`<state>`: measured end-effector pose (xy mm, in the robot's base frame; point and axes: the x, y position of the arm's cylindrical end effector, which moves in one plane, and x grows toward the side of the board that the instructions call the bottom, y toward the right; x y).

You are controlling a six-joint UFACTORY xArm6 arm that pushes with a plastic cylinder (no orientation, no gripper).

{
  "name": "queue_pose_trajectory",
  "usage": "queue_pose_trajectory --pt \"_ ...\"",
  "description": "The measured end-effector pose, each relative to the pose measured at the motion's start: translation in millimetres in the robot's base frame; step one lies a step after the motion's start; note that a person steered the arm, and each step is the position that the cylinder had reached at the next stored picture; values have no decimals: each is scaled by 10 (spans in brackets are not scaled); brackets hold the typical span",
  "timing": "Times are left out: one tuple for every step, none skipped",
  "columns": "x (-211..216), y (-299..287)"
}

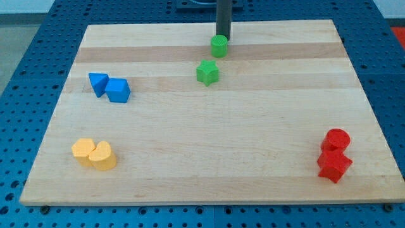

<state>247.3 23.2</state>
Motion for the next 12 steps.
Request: queue_pose_trajectory --pt "36 -84" --pt "155 -116" --pt "320 -135" --pt "509 -183" --pt "719 -193" --pt "921 -223" --pt "1004 -248" --pt "1004 -248" --pt "1004 -248" --pt "1004 -248" --pt "1004 -248" --pt "968 -270"
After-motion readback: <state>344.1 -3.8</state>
